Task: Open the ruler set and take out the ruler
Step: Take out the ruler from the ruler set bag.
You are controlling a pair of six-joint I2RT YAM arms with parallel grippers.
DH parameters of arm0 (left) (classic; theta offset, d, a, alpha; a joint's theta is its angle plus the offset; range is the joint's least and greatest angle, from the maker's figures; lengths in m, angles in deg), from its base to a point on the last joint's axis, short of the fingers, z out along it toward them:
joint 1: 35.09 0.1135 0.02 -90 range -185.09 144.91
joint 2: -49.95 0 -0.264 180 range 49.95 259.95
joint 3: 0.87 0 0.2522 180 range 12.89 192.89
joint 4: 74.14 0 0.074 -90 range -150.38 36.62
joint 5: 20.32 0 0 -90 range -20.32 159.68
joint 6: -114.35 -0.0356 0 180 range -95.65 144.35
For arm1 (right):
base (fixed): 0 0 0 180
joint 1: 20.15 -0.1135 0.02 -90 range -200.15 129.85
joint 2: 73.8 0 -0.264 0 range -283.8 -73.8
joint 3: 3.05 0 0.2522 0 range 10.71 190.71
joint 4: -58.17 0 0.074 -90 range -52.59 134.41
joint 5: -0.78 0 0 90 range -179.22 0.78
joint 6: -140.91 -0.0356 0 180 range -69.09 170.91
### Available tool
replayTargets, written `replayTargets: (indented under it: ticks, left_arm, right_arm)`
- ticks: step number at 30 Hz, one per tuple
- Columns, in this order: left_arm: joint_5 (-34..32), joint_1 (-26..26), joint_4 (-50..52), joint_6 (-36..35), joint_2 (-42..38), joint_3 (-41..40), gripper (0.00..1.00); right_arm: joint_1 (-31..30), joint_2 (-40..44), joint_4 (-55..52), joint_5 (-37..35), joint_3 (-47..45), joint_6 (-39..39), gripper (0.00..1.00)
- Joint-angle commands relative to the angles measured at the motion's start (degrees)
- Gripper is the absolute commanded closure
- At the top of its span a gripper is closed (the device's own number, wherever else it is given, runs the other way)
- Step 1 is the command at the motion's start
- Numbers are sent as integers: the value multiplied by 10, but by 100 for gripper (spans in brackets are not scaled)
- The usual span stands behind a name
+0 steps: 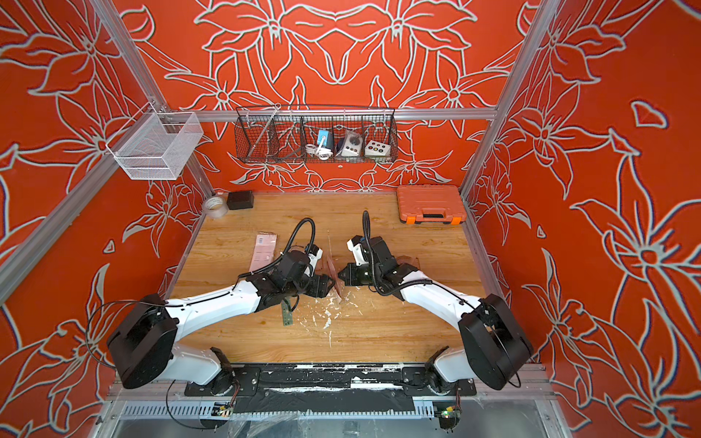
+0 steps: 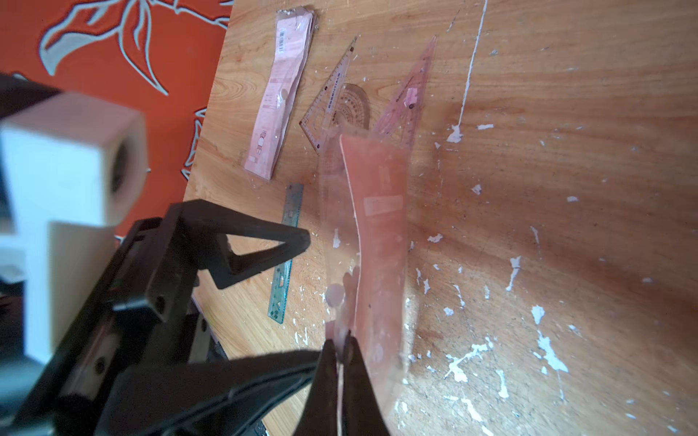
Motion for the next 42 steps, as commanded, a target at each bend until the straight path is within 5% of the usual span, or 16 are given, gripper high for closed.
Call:
replayTargets:
  ticks: [1,8,12,16,26,42]
  left_arm:
    - [-1,2,14,-1,17,9,36]
    - [-6,2,32,5,39,14,67]
    - [-3,2,25,8,48,14,50]
    - [17,2,15,8,66,22,42]
    - [66,2,-35,53,146,46,57]
    - [156,14,-142,162,166,46,53]
  right_arm:
    - [0,13,18,-2,-12,-12,100]
    - [1,18,17,-19,-17,-8,100]
    - [0,6,31,-15,-22,-13,100]
    - [0,-9,58,-8,-32,-27,100]
    - [0,-4,88,-19,-44,-44,100]
    - [2,54,148,-86,-98,-95,100]
